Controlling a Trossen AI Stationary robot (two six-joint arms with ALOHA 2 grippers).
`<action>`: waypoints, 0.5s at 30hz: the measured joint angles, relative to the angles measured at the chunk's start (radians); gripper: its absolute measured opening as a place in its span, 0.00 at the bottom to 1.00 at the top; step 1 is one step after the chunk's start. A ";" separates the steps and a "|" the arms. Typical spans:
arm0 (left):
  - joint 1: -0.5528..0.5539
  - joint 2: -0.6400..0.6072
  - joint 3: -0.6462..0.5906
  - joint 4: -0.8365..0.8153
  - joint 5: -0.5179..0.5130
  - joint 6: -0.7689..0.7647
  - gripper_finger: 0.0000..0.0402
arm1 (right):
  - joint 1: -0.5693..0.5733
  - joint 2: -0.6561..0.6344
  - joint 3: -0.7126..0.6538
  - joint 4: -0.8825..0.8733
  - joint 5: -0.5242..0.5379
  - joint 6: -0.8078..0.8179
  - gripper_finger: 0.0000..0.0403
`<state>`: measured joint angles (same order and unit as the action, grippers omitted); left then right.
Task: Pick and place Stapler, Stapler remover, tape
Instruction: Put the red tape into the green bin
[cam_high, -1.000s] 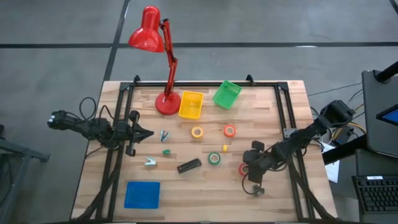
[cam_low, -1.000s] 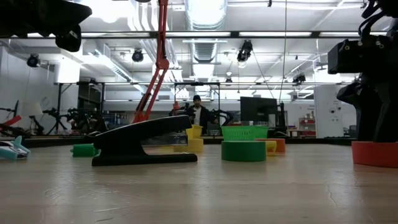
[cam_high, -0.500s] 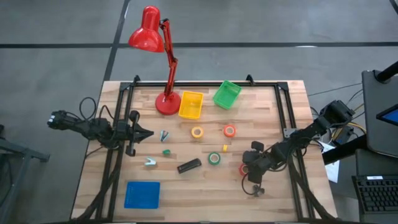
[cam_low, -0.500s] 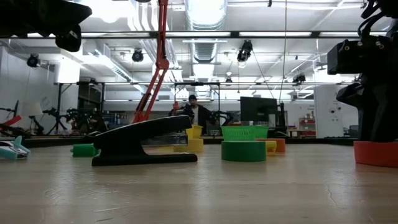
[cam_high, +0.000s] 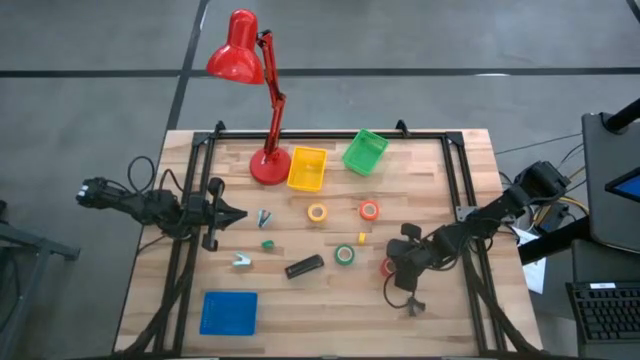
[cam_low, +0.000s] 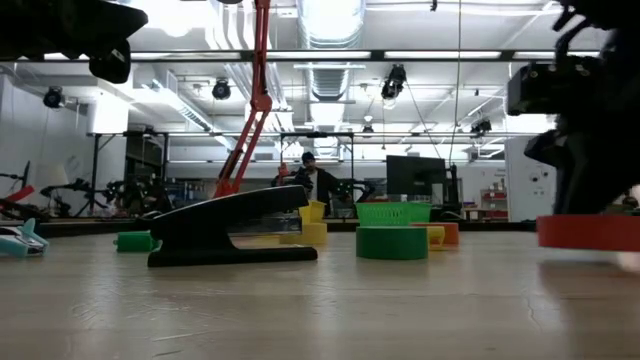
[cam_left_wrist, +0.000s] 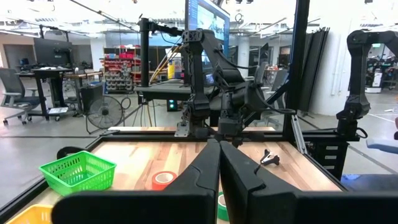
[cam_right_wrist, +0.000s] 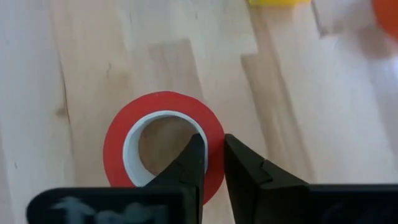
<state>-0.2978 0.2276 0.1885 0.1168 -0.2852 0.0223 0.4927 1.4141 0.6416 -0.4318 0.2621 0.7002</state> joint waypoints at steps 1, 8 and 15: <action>0.000 0.000 0.000 0.000 0.000 0.000 0.04 | -0.011 0.000 0.008 0.000 0.000 -0.016 0.10; 0.000 0.000 0.000 0.000 0.000 0.000 0.04 | -0.097 0.000 0.078 0.000 0.003 -0.161 0.11; 0.000 0.000 0.000 0.000 0.000 0.000 0.04 | -0.199 0.000 0.155 -0.003 0.002 -0.332 0.11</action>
<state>-0.2977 0.2276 0.1884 0.1167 -0.2853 0.0223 0.2939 1.4139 0.7965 -0.4350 0.2646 0.3677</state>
